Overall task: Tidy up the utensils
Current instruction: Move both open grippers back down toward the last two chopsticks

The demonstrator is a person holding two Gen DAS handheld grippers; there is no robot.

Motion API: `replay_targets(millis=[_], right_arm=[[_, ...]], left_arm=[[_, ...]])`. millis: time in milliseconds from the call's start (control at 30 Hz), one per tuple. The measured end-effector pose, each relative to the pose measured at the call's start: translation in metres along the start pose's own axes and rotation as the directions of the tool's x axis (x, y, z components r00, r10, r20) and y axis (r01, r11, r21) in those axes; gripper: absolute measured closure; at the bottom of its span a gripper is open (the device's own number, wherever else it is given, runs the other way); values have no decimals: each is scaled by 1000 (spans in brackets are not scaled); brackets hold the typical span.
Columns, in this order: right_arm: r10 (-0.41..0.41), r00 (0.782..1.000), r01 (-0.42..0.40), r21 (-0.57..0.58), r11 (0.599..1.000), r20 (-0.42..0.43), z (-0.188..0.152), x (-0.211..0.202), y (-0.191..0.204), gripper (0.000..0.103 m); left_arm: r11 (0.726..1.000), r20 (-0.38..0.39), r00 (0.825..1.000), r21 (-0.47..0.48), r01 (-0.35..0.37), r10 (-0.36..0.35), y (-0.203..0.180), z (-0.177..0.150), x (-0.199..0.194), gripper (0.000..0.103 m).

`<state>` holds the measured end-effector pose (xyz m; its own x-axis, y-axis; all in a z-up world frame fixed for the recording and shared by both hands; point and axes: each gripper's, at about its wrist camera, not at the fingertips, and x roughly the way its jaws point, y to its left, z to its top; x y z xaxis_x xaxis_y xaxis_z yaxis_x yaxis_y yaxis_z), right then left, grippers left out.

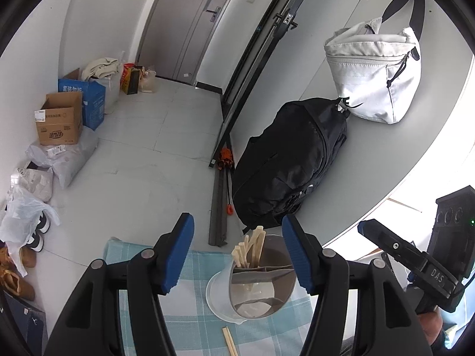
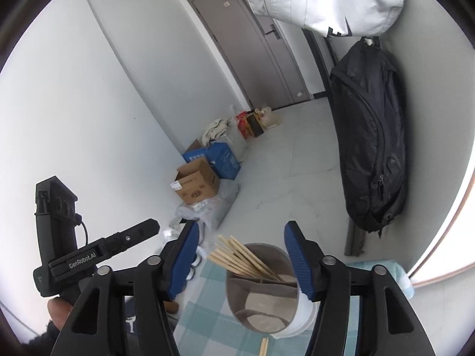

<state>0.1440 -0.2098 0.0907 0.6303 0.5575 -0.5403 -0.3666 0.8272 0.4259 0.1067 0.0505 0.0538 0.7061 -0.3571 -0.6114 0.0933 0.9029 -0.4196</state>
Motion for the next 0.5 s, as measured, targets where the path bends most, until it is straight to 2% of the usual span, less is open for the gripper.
replay_targets(millis=[67, 300, 433, 500], right_arm=[[0, 1000, 0, -6, 1000, 7, -3, -6, 4, 36], [-10, 1000, 11, -50, 999, 22, -13, -26, 19, 34], [-9, 999, 11, -56, 998, 36, -26, -37, 22, 27], [-2, 1000, 2, -63, 998, 13, -34, -38, 23, 27]], left_arm=[[1000, 14, 1000, 2, -14, 14, -2, -2, -7, 36], [999, 52, 998, 34, -35, 33, -14, -11, -30, 35], [996, 68, 996, 64, -65, 61, -23, -21, -38, 35], [993, 81, 994, 81, -86, 79, -27, -27, -42, 35]])
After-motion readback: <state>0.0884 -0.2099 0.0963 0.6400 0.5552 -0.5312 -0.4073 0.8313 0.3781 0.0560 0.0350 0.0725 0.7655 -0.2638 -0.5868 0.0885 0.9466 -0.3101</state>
